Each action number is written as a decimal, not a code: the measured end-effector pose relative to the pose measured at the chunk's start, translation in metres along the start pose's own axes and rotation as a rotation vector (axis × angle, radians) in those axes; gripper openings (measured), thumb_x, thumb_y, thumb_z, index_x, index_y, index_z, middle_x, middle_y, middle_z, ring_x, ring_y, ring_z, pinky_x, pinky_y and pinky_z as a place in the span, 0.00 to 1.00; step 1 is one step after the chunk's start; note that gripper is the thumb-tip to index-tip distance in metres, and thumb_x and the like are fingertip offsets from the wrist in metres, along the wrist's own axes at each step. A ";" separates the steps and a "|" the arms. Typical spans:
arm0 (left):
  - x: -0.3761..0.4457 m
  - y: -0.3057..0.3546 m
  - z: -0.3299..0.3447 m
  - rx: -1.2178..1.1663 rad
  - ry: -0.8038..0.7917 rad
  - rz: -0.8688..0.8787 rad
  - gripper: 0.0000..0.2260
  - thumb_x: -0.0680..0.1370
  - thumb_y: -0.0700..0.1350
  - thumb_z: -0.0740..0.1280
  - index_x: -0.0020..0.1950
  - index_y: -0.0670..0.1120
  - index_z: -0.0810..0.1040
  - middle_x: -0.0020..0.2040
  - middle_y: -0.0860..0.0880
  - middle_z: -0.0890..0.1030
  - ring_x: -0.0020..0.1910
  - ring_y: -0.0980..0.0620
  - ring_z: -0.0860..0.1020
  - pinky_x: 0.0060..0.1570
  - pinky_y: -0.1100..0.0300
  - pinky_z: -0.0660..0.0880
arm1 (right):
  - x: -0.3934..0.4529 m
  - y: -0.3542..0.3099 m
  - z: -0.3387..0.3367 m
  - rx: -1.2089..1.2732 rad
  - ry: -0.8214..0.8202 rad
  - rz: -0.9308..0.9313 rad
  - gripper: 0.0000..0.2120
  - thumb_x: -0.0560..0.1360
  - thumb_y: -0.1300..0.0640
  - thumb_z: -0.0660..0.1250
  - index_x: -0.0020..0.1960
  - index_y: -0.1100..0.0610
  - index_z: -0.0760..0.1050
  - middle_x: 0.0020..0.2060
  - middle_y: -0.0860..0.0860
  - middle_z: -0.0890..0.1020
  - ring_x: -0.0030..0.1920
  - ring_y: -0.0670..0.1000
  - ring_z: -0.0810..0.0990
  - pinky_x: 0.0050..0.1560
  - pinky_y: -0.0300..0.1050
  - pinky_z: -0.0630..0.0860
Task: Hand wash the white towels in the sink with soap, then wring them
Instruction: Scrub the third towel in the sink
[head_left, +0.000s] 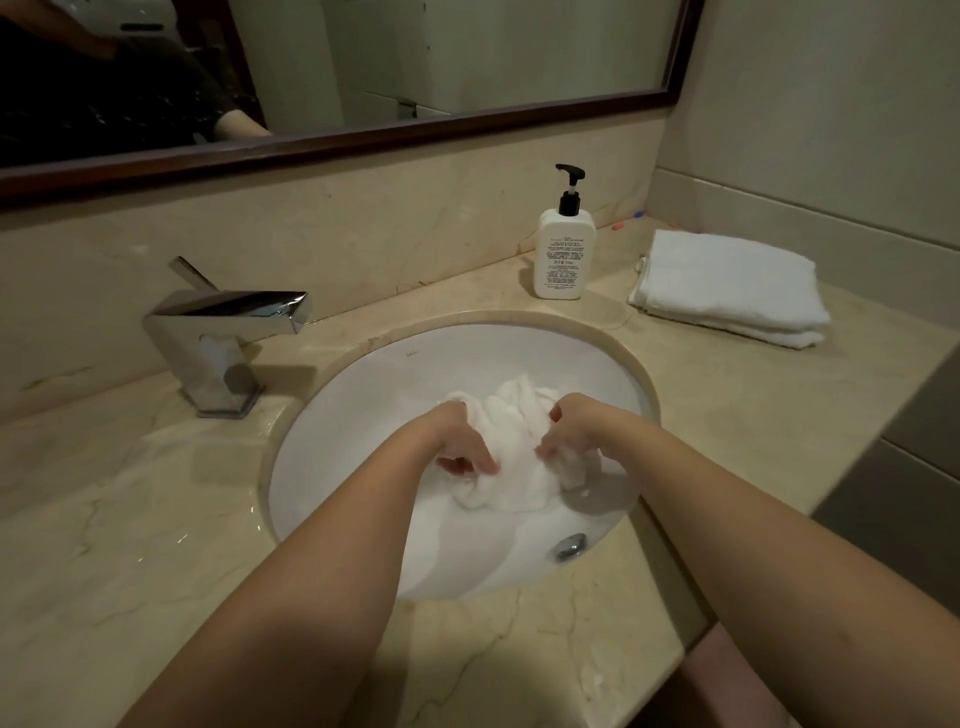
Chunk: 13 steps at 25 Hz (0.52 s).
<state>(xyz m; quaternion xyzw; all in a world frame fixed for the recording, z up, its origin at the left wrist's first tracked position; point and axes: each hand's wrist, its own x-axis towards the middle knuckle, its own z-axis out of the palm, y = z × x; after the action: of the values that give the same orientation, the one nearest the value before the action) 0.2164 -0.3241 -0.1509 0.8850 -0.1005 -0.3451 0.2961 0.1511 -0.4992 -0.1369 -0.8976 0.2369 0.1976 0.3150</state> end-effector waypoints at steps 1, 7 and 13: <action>0.001 0.000 0.000 0.000 0.074 0.016 0.25 0.68 0.43 0.81 0.58 0.40 0.73 0.55 0.40 0.83 0.54 0.42 0.84 0.58 0.46 0.81 | -0.001 0.001 0.001 0.048 0.002 -0.038 0.22 0.74 0.53 0.74 0.62 0.64 0.75 0.55 0.58 0.80 0.48 0.56 0.78 0.45 0.46 0.74; 0.019 0.000 -0.003 -0.962 0.365 0.109 0.15 0.74 0.46 0.77 0.55 0.41 0.80 0.50 0.43 0.86 0.43 0.48 0.84 0.41 0.58 0.79 | 0.008 -0.012 -0.008 0.606 0.208 -0.168 0.08 0.76 0.55 0.67 0.42 0.59 0.74 0.38 0.55 0.72 0.38 0.53 0.70 0.37 0.46 0.64; 0.032 -0.026 -0.008 -0.330 0.135 0.065 0.13 0.72 0.52 0.79 0.51 0.47 0.83 0.46 0.51 0.85 0.45 0.52 0.82 0.44 0.60 0.77 | 0.038 -0.013 0.009 0.681 0.007 -0.118 0.26 0.75 0.40 0.69 0.68 0.53 0.72 0.59 0.54 0.80 0.57 0.58 0.80 0.61 0.56 0.77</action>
<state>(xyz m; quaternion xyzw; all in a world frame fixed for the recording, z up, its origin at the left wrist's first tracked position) 0.2445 -0.3120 -0.1794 0.8417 -0.0508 -0.2871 0.4544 0.1875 -0.4956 -0.1565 -0.7539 0.2379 0.0856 0.6064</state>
